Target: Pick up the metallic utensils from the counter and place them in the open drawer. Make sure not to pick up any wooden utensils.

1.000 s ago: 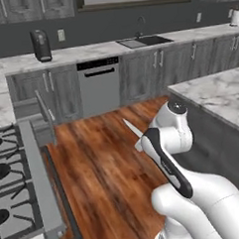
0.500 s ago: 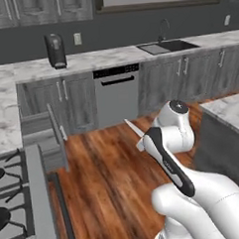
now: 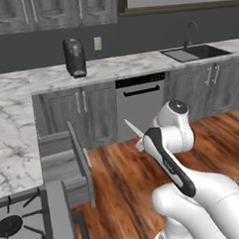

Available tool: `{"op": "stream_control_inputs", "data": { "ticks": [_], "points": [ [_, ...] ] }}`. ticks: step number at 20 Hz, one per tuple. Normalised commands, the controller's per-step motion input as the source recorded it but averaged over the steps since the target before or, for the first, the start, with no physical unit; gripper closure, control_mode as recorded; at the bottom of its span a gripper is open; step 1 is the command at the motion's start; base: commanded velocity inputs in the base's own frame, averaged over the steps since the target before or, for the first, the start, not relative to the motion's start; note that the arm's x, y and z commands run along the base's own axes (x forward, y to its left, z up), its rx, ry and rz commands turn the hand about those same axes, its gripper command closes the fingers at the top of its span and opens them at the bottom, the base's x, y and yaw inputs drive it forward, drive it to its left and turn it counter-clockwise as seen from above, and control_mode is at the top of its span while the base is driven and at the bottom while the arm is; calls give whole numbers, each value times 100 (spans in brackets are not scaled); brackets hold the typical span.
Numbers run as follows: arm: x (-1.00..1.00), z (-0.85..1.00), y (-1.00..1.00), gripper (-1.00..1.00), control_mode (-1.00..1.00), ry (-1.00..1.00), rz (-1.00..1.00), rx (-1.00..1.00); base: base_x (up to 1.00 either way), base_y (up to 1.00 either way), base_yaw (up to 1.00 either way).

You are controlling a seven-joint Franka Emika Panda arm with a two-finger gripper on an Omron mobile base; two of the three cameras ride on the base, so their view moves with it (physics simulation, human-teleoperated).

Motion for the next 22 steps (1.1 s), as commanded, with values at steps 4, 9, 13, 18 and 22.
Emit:
{"op": "stream_control_inputs", "data": {
  "ticks": [4,9,13,18,22],
  "points": [
    [0,0,0,100,100,0,0,0,18,91,7],
    [7,0,95,100,-100,19,6,-4,0,0,0],
    [36,0,86,100,-100,23,1,0,0,0,0],
    [75,-1,30,100,-100,17,0,0,0,0,0],
    [5,-3,2,100,-100,9,0,1,0,0,0]
  ]
}}
